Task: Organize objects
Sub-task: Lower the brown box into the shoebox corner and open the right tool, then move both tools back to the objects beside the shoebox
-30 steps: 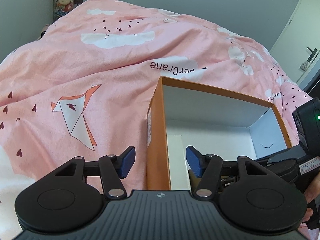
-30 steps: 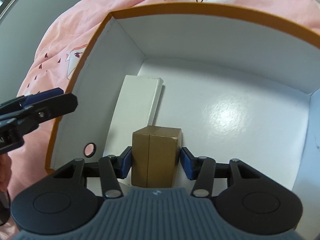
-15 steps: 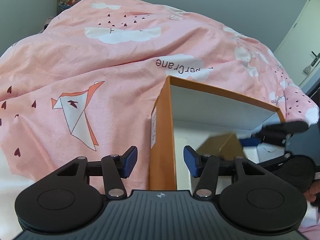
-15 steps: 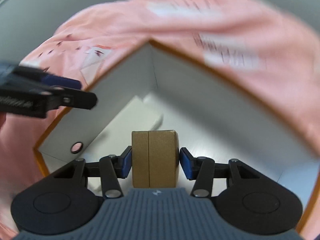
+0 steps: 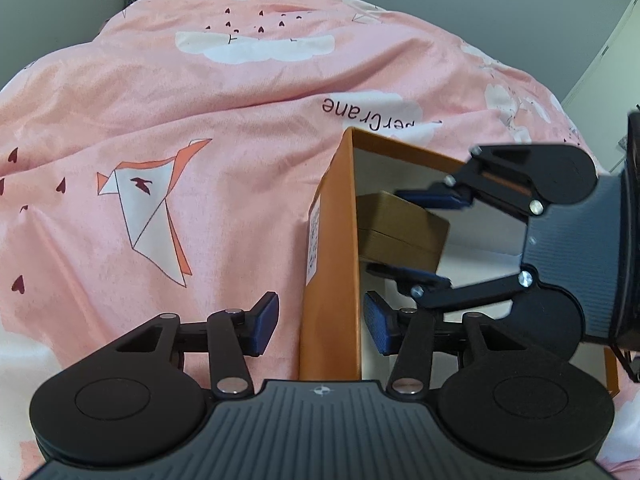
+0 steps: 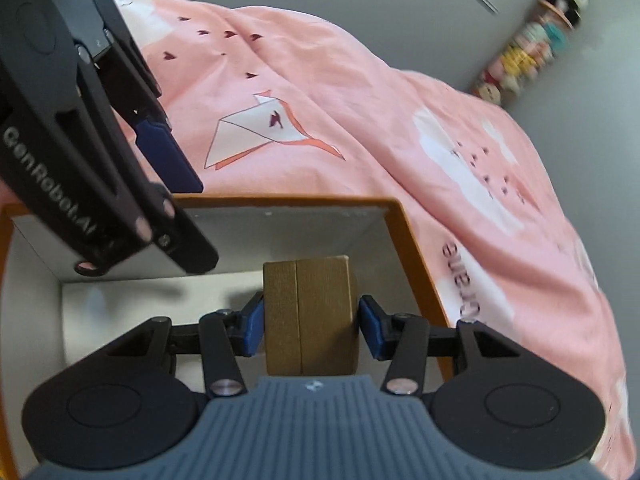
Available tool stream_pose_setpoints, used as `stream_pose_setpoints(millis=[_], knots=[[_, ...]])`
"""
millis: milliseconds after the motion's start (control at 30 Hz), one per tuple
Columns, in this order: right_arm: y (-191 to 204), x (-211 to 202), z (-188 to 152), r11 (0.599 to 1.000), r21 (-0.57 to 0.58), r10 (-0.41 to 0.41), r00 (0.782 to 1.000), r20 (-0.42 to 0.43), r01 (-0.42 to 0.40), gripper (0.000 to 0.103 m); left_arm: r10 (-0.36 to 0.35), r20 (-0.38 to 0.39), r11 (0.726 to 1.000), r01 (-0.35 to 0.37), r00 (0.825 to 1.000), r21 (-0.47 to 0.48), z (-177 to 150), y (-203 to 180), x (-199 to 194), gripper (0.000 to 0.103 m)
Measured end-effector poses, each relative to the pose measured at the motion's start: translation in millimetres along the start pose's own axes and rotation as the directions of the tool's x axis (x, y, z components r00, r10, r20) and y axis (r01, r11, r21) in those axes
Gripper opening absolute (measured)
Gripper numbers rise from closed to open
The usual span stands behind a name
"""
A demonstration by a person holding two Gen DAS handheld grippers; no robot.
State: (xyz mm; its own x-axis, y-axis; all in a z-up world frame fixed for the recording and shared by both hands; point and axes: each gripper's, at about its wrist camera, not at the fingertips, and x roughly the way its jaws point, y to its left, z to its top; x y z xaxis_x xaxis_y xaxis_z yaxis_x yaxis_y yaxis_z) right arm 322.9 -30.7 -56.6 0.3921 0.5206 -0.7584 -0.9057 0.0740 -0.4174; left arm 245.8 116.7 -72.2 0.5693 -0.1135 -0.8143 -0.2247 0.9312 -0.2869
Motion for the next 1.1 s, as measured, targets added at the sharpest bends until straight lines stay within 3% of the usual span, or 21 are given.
stream_pose_setpoints(millis=[367, 633, 833, 900, 1100], knots=[[8.7, 20.6, 3.7, 0.992, -0.121, -0.029, 0.999, 0.024, 0.032, 0.049, -0.002, -0.008, 1.0, 0.002, 1.0, -0.015, 1.0, 3.2, 4.5, 0.057], [-3.4, 6.1, 3.8, 0.999, -0.026, -0.032, 0.999, 0.003, 0.032, 0.058, -0.006, -0.007, 1.0, 0.006, 1.0, -0.014, -0.4, 1.3, 2.0, 0.057], [-16.2, 7.3, -11.6, 0.99, 0.139, 0.026, 0.995, -0.093, -0.013, 0.034, -0.004, -0.003, 1.0, 0.004, 1.0, -0.009, -1.2, -1.8, -0.6, 0.057], [-17.7, 10.1, -15.9, 0.986, 0.166, 0.036, 0.993, -0.11, -0.017, 0.019, -0.003, -0.001, 1.0, 0.003, 1.0, -0.006, -1.2, -3.4, -1.9, 0.057], [-12.7, 18.4, -15.2, 0.982, 0.184, 0.051, 0.993, -0.104, -0.031, 0.009, 0.003, 0.001, 1.0, -0.003, 1.0, -0.002, -1.0, -5.0, -3.0, 0.057]])
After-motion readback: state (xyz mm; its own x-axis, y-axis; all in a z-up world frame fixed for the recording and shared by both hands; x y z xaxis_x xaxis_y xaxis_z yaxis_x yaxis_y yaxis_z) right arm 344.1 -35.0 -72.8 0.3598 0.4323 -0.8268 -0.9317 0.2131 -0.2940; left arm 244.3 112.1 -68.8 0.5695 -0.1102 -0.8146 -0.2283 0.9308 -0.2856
